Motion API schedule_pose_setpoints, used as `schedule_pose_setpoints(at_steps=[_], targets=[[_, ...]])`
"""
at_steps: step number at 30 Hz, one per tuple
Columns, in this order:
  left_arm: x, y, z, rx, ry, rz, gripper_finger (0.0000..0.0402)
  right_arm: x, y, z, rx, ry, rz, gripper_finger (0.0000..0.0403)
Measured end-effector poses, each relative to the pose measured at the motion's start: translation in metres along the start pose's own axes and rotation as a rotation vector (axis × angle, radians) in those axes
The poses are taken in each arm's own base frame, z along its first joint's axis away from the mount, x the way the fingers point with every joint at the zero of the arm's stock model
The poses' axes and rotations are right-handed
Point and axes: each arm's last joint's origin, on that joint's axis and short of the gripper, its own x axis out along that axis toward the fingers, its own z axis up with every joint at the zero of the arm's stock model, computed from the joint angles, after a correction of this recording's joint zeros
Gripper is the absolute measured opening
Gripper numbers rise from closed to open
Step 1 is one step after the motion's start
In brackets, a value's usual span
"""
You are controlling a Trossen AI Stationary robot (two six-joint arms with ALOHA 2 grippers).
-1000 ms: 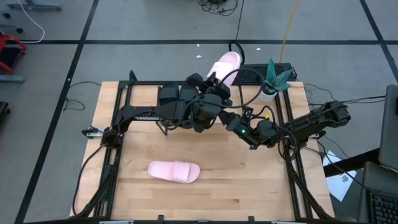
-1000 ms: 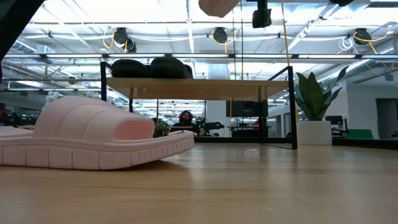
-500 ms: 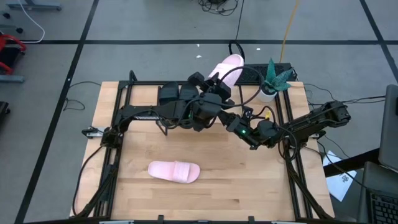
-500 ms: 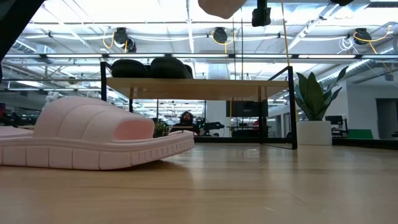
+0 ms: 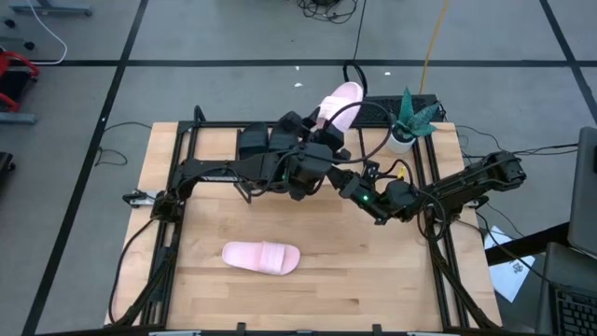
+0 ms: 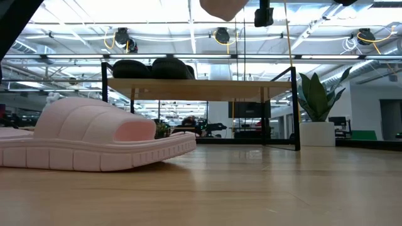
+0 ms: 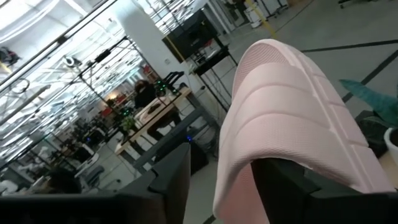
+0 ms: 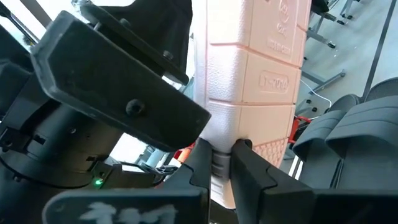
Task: Pick and place slides into the shelf
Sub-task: Put the top pink slide on the shelf
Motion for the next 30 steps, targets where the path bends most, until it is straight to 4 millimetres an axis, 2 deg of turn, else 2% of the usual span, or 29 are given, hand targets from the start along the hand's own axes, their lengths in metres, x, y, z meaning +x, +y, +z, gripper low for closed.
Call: schedule_pose_setpoints(at_steps=[20, 30], targets=[[-0.018, 0.004, 0.005, -0.105, 0.051, 0.139, 0.0160, 0.000, 0.000, 0.001, -0.022, -0.008, 0.001, 0.0018], [-0.020, 0.003, 0.005, -0.131, 0.050, 0.140, 0.0158, -0.003, 0.003, 0.000, -0.007, -0.023, -0.001, 0.0017]])
